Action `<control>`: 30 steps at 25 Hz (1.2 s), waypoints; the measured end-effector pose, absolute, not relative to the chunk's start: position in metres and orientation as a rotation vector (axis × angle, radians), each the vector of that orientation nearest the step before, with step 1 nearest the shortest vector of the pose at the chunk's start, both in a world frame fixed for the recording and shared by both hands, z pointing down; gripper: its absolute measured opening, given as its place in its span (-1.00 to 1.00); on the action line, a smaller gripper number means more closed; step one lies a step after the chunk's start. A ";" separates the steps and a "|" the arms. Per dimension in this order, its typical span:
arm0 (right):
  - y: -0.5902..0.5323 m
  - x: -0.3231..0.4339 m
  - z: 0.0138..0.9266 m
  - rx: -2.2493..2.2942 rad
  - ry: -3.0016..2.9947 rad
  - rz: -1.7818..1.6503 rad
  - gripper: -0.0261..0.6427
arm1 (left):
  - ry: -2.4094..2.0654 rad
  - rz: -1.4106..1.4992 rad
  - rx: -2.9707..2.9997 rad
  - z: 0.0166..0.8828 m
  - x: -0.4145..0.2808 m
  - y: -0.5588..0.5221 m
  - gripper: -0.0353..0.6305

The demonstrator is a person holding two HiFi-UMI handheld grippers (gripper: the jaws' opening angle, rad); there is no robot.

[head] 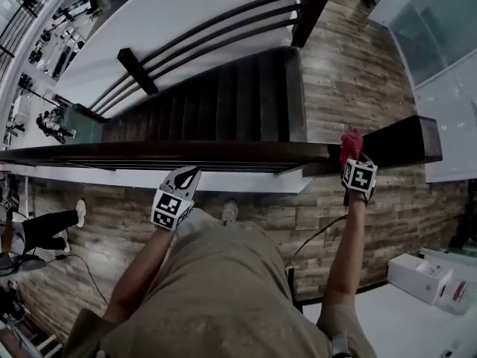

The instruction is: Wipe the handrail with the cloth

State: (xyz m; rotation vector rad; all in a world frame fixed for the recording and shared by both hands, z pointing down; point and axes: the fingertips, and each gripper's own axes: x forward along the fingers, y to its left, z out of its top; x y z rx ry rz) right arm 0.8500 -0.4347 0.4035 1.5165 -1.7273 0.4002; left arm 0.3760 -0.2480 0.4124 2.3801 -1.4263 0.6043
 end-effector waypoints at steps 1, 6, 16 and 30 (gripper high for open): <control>-0.427 0.822 0.399 1.467 -1.796 0.381 -0.68 | -1.439 0.605 2.367 0.415 0.371 -0.247 -0.85; -0.384 0.679 0.389 1.133 -2.073 0.308 -0.68 | -1.516 0.611 2.287 0.420 0.348 -0.239 -0.85; -0.270 0.404 0.411 0.411 -2.379 0.268 -0.68 | -1.725 0.599 2.037 0.430 0.252 -0.163 -0.85; -0.146 0.149 0.386 -0.098 -2.418 0.139 -0.68 | -1.992 0.470 1.758 0.416 0.060 -0.056 -0.85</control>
